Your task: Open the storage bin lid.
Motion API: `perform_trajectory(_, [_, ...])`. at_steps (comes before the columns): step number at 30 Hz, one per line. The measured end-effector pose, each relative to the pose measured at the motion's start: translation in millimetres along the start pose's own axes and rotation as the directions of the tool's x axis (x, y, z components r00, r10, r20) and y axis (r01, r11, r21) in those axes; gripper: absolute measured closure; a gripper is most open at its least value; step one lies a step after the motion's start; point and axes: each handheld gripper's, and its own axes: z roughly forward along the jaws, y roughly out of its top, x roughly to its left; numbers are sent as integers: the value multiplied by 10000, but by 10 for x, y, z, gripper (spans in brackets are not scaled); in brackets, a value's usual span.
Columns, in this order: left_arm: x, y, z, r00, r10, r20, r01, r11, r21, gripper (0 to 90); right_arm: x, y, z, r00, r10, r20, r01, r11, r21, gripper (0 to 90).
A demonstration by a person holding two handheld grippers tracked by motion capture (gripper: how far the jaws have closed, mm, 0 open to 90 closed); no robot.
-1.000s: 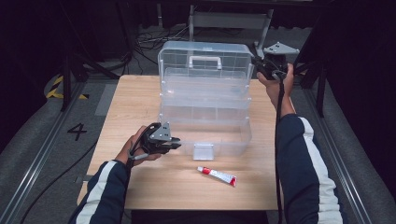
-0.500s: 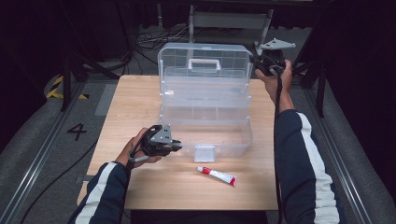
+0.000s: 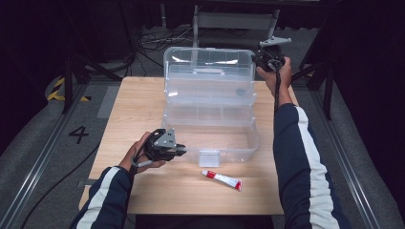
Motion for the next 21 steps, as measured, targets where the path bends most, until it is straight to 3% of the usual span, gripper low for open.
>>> perform_trajectory(12, [-9,12,3,10000,-30,-76,30,9999,122,781,-90,-43,181,9992,240,-331,-233,9995,218,844])
perform_trajectory(21, [-15,9,7,9999,-54,-149,55,10000,73,773,-107,-75,329,9992,108,-377,-95,9994,345,842])
